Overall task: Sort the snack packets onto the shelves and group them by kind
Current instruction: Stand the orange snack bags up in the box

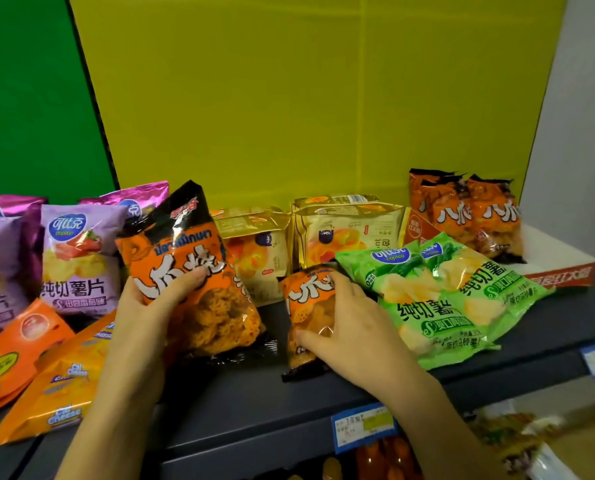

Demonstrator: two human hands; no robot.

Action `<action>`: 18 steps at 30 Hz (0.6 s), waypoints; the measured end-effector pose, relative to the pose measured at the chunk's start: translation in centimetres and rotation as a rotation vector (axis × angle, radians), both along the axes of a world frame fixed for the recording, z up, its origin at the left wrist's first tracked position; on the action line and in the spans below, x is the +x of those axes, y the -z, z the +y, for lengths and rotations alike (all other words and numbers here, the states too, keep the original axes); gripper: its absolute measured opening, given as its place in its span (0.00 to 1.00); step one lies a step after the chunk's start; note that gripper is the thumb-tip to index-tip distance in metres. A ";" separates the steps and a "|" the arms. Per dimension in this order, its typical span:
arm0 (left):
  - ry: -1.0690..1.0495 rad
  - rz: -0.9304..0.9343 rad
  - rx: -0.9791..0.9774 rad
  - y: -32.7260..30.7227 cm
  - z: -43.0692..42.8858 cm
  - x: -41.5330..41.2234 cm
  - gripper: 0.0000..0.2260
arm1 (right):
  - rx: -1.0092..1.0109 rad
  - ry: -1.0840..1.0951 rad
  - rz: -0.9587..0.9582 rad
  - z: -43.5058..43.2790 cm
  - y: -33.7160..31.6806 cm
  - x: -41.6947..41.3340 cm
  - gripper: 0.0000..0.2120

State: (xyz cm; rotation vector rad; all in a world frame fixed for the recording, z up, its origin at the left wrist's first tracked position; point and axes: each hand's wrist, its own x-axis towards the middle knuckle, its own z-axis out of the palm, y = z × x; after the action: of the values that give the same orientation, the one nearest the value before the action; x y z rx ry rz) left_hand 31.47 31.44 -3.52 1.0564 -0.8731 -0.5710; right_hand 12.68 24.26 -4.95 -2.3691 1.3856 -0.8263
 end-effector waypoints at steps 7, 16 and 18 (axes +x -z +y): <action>-0.035 -0.014 -0.113 -1.2 1.1 -0.7 0.21 | -0.189 -0.139 -0.244 2.2 -2.3 -0.8 0.44; -0.016 -0.180 -0.262 -5.3 -1.4 -7.5 0.20 | -0.135 -0.201 -0.557 -1.2 -5.5 -8.2 0.45; 0.026 -0.211 -0.279 -6.6 -2.7 -9.9 0.20 | -0.144 -0.197 -0.625 -2.7 -6.3 -11.3 0.46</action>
State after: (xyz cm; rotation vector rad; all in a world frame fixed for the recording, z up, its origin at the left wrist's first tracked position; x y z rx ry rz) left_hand 21.54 28.69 3.09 0.8604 -1.1179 -0.3498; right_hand 1.41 21.56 1.39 -2.0226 0.8470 -1.4768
